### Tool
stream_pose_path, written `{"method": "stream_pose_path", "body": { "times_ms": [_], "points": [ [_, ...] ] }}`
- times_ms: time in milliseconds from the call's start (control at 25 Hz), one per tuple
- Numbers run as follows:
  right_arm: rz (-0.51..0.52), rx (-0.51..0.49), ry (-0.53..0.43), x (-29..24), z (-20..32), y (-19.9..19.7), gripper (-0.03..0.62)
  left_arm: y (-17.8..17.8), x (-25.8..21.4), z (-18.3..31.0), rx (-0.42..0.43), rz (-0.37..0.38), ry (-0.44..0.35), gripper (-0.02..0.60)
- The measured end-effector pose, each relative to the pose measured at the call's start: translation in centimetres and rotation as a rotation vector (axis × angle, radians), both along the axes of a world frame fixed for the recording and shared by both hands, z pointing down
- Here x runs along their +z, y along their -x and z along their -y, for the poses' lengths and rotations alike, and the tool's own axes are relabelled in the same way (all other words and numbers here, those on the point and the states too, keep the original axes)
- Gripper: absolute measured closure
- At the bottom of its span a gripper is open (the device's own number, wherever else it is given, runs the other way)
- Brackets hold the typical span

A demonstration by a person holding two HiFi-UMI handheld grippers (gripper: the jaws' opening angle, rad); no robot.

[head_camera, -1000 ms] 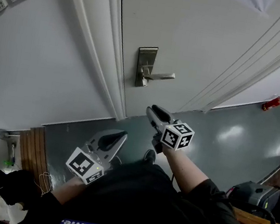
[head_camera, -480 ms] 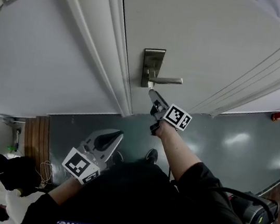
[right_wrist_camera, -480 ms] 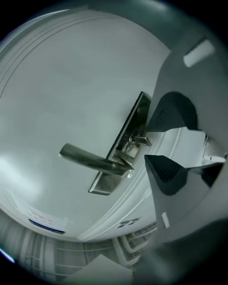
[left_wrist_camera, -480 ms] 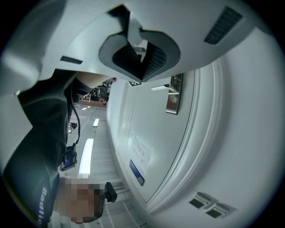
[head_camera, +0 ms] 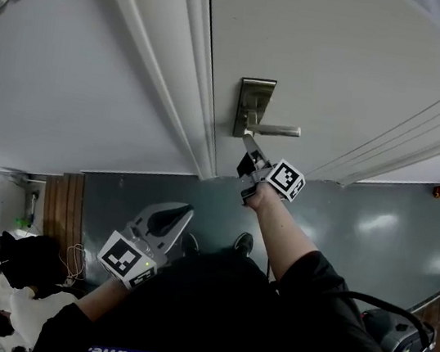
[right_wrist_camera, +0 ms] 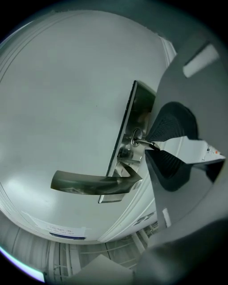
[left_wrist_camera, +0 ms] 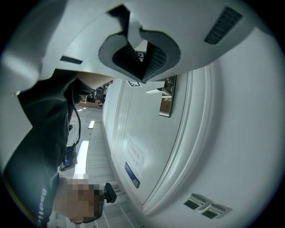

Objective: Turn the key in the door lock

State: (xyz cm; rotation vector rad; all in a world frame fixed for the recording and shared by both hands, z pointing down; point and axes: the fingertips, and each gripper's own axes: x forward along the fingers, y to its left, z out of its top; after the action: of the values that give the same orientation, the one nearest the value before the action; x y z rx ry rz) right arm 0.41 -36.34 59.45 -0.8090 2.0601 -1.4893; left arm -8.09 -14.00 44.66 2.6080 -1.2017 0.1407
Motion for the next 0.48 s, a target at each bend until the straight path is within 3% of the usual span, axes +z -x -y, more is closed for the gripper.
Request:
{"method": "stream_pose_path", "body": {
  "times_ms": [120, 480],
  "points": [
    [-0.105, 0.0, -0.069, -0.4, 0.04, 0.13, 0.55, 0.25, 0.06, 0.02, 0.003, 0.0, 0.002, 0.588],
    [-0.76, -0.035, -0.263, -0.17, -0.23, 0.78, 0.554, 1.02, -0.07, 0.0, 0.013, 0.0, -0.007, 0.588]
  ]
}}
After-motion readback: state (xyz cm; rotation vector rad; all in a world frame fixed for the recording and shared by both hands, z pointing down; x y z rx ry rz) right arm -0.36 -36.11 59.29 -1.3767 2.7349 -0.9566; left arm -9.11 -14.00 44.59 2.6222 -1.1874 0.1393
